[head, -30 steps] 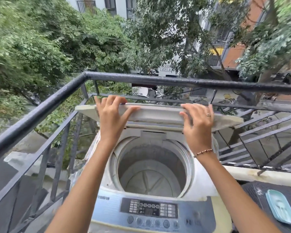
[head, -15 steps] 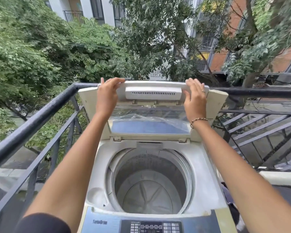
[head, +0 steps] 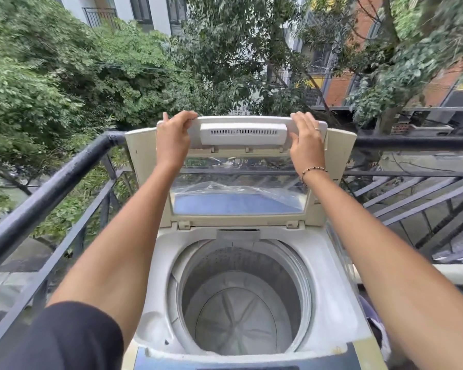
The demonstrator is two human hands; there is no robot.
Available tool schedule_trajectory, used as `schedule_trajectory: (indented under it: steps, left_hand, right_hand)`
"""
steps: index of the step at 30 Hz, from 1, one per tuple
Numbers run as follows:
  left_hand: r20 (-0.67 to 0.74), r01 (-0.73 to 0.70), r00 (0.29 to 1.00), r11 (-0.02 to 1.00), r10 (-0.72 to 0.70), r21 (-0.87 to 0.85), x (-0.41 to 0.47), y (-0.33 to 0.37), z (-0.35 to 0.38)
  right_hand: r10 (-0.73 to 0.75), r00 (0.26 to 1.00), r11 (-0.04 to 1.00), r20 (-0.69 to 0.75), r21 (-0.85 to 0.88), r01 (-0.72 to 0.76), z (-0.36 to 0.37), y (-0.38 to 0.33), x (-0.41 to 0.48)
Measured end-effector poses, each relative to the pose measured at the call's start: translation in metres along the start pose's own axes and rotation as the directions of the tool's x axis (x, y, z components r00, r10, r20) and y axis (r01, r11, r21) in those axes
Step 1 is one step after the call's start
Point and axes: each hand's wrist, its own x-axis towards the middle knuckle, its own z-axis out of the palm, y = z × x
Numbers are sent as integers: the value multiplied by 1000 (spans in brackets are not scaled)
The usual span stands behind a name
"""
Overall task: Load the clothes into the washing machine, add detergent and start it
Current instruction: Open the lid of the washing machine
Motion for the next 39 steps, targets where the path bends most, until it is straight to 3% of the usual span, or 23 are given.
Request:
schedule_trajectory:
  steps: [22,39]
  left_hand:
    - [55,-70,996,998,69,4,14,-18,14]
    - [87,-105,991,992,99,66,-1,-12,0]
  right_hand:
    - [21,1000,999,19,-40,-20,19,5,15]
    - [-47,998,990,33,-132,51,-11,-2,-4]
